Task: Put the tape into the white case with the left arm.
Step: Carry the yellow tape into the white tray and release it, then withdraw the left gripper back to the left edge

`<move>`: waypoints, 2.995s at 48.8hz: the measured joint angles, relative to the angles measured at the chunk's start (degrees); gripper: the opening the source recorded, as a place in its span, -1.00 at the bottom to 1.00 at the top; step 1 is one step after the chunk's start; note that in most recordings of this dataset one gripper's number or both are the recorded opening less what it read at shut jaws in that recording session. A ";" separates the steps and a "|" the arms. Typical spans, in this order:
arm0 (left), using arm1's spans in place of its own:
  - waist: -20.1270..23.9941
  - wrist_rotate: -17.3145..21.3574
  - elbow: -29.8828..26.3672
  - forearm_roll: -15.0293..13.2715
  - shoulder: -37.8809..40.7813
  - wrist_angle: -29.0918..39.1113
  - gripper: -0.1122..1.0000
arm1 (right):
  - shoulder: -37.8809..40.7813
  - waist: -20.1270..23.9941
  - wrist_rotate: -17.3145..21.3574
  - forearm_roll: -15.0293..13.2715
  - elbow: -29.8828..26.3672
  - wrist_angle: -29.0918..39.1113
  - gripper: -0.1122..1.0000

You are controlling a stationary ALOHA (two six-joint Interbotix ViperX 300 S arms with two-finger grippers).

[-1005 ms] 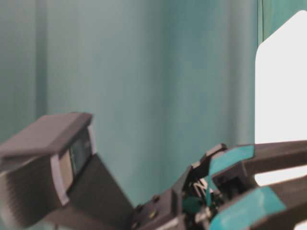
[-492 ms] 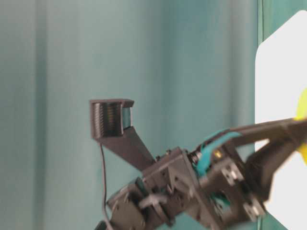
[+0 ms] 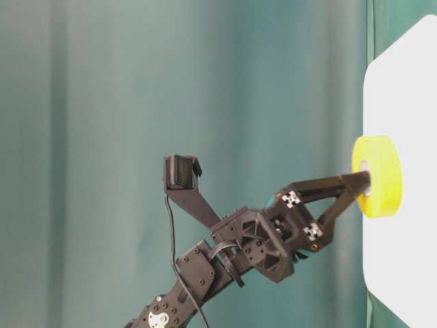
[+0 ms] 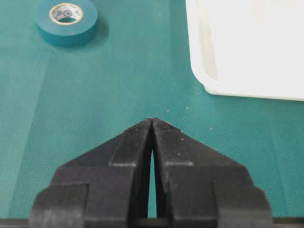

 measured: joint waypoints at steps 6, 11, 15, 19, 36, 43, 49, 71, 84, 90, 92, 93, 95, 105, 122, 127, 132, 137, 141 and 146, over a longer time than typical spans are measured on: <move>2.02 0.00 0.00 0.00 0.09 -1.49 -0.35 | 0.00 0.00 0.00 0.00 0.00 -0.09 -0.97; 2.02 0.00 0.00 0.00 0.62 -2.64 -0.35 | 0.00 0.00 0.00 0.00 0.00 -0.09 -0.97; 1.93 0.00 0.09 0.00 1.05 -2.72 -0.35 | 0.00 0.00 0.00 0.00 0.00 -0.09 -0.97; 1.93 0.09 0.53 0.00 1.05 -2.81 -0.35 | 0.00 0.00 0.00 0.00 0.00 0.00 -0.97; 2.20 0.00 2.72 0.00 3.60 -3.25 -0.35 | 0.00 0.00 0.00 -0.09 0.00 -0.09 -0.97; 2.20 0.00 2.81 0.00 4.31 -3.43 -0.35 | 0.00 0.00 0.00 0.00 0.00 -0.09 -0.97; 2.20 0.00 2.81 0.00 4.31 -3.52 -0.35 | 0.00 0.00 0.00 -0.09 0.00 -0.09 -0.97; 2.02 -0.09 2.72 0.00 4.31 -3.87 0.84 | 0.00 0.00 0.00 -0.09 0.00 0.00 -0.97; 1.32 -0.09 5.45 0.00 -0.09 -3.60 0.83 | 0.00 0.00 0.00 0.00 0.00 0.00 -0.97; 0.53 -0.26 9.32 0.00 -4.75 -3.69 0.83 | 0.00 0.00 0.00 -0.09 0.00 0.00 -0.97; 0.18 -0.26 10.72 0.00 -6.33 -3.69 0.83 | 0.00 0.00 0.00 -0.09 0.00 0.00 -0.97; -0.09 -0.18 11.25 0.00 -7.03 -3.78 0.83 | 0.00 0.09 0.00 -0.09 -0.09 -0.09 -0.97; -0.35 -0.18 12.66 0.00 -8.61 -3.87 0.83 | 0.00 0.00 0.00 -0.09 0.00 -0.09 -0.97; -2.20 -0.26 18.90 0.00 -14.59 -4.31 0.83 | 0.00 0.00 0.00 -0.09 0.00 -0.09 -0.97; -4.13 -0.35 28.39 0.00 -24.43 -4.31 0.83 | 0.00 0.00 0.00 -0.09 0.00 -0.09 -0.97; -5.01 -0.26 30.76 0.00 -27.51 -4.39 0.83 | 0.00 0.00 0.00 -0.09 0.00 -0.09 -0.97; -5.71 -0.35 33.40 0.00 -31.11 -4.31 0.83 | 0.00 0.00 0.00 0.00 0.00 -0.09 -0.97; -6.06 -0.35 35.77 0.00 -34.19 -4.39 0.83 | 0.00 0.00 0.00 -0.09 0.00 -0.09 -0.97; -6.33 -0.35 37.79 0.00 -36.74 -4.39 0.83 | 0.00 0.00 0.00 -0.09 0.00 -0.09 -0.97; -6.50 -0.44 39.81 0.00 -39.11 -4.39 0.83 | 0.00 0.00 0.00 -0.09 0.00 -0.09 -0.97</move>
